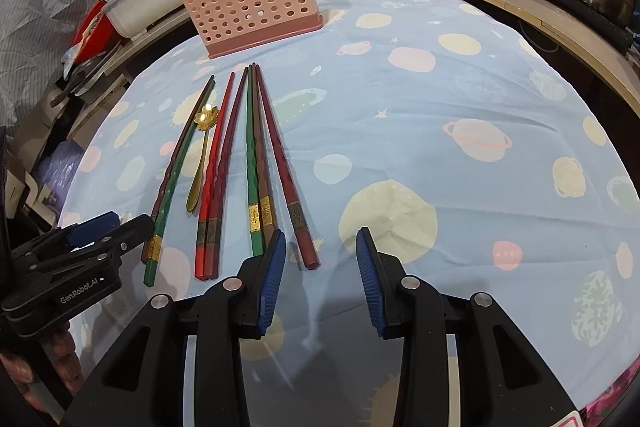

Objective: Organize utensils
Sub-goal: 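Grasp a dark red chopstick with the right tool while the left tool grasps another, then carry both chopsticks up and drop them into the pink basket, opening both tools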

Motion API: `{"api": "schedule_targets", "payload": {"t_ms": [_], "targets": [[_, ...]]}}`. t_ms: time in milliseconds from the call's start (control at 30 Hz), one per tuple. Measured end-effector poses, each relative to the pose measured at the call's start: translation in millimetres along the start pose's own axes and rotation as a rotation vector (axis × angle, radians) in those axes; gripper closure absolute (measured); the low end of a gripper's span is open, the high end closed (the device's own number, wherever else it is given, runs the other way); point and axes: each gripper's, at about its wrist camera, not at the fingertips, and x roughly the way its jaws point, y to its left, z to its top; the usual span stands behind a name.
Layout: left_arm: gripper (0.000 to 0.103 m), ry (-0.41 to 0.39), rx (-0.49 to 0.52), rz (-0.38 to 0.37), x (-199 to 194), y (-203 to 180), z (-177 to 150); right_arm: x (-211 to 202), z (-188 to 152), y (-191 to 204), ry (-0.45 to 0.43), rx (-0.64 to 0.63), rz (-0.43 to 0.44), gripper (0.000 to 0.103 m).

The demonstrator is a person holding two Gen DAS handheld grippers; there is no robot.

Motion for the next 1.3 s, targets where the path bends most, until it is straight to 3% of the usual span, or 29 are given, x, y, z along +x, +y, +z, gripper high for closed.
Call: {"api": "schedule_targets", "payload": {"t_ms": [233, 400, 567, 667, 733, 867, 1067, 1300], "targets": [[0.046, 0.01, -0.032, 0.028, -2, 17, -1, 0, 1, 0, 0.001, 0.0, 0.0, 0.068], [0.048, 0.021, -0.027, 0.008, -2, 14, 0, 3, 2, 1, 0.0, -0.008, -0.004, 0.068], [0.05, 0.029, 0.01, 0.013, 1, 2, -4, 5, 2, 2, 0.0, -0.023, -0.014, 0.078], [0.057, 0.026, 0.012, 0.007, 0, 3, -6, 6, 2, 3, 0.001, -0.035, -0.018, 0.086], [0.068, 0.022, 0.01, 0.005, -1, 5, -6, 6, 1, 4, 0.0, -0.042, -0.018, 0.091], [0.096, 0.027, 0.004, -0.033, -4, 9, -7, 4, -1, 6, -0.002, -0.051, -0.014, 0.092], [0.096, 0.011, -0.017, -0.051, -18, 15, -8, -11, -3, 6, -0.024, -0.045, 0.003, 0.095], [0.096, -0.081, -0.053, -0.055, -58, 26, 8, -54, 13, 4, -0.126, -0.017, 0.034, 0.096]]}}
